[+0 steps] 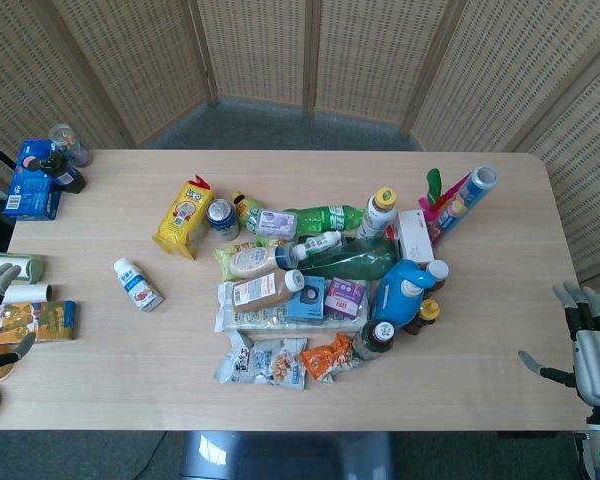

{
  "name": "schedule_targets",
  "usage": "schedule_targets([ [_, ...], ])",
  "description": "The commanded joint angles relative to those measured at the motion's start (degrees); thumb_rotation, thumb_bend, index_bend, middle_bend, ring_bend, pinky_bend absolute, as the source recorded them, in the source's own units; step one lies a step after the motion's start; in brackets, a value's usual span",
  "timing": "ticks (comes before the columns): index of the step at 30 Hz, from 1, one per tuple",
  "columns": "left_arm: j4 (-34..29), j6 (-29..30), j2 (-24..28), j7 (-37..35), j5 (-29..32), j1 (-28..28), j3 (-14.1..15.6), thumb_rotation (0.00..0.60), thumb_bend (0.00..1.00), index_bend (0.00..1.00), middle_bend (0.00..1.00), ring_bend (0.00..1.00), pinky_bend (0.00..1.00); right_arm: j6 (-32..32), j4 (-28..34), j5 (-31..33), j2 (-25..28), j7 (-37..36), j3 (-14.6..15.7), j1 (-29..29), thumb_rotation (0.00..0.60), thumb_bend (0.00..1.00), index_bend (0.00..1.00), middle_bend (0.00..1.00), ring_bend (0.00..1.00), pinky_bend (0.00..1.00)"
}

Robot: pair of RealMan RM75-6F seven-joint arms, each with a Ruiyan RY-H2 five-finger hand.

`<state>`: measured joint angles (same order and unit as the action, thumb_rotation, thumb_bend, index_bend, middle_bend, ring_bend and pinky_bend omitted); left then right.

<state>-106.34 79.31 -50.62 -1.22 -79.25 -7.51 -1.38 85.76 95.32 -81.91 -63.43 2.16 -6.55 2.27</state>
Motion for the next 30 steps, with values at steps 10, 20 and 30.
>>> schedule_targets([
  [10, 5.32, -6.13, -1.69, 6.89, -1.43, -3.89, 0.28, 0.6, 0.34, 0.0, 0.0, 0.0, 0.0, -0.09, -0.53, 0.37, -0.71, -0.58, 0.4, -0.1, 0.494, 0.03, 0.0, 0.0, 0.0, 0.0],
  [20, 16.75, -18.52, -11.55, 16.89, 6.37, -10.62, -0.61, 0.6, 0.34, 0.0, 0.0, 0.0, 0.0, 1.36, -0.2, 1.55, 0.09, -0.85, 0.83, -1.83, 0.493, 0.04, 0.0, 0.0, 0.0, 0.0],
  [30, 29.97, -26.1, -24.37, 18.24, 9.63, -16.93, -2.36, 0.6, 0.35, 0.0, 0.0, 0.0, 0.0, 2.41, 1.21, 4.11, 1.91, 0.51, 0.64, -3.54, 0.493, 0.04, 0.0, 0.0, 0.0, 0.0],
])
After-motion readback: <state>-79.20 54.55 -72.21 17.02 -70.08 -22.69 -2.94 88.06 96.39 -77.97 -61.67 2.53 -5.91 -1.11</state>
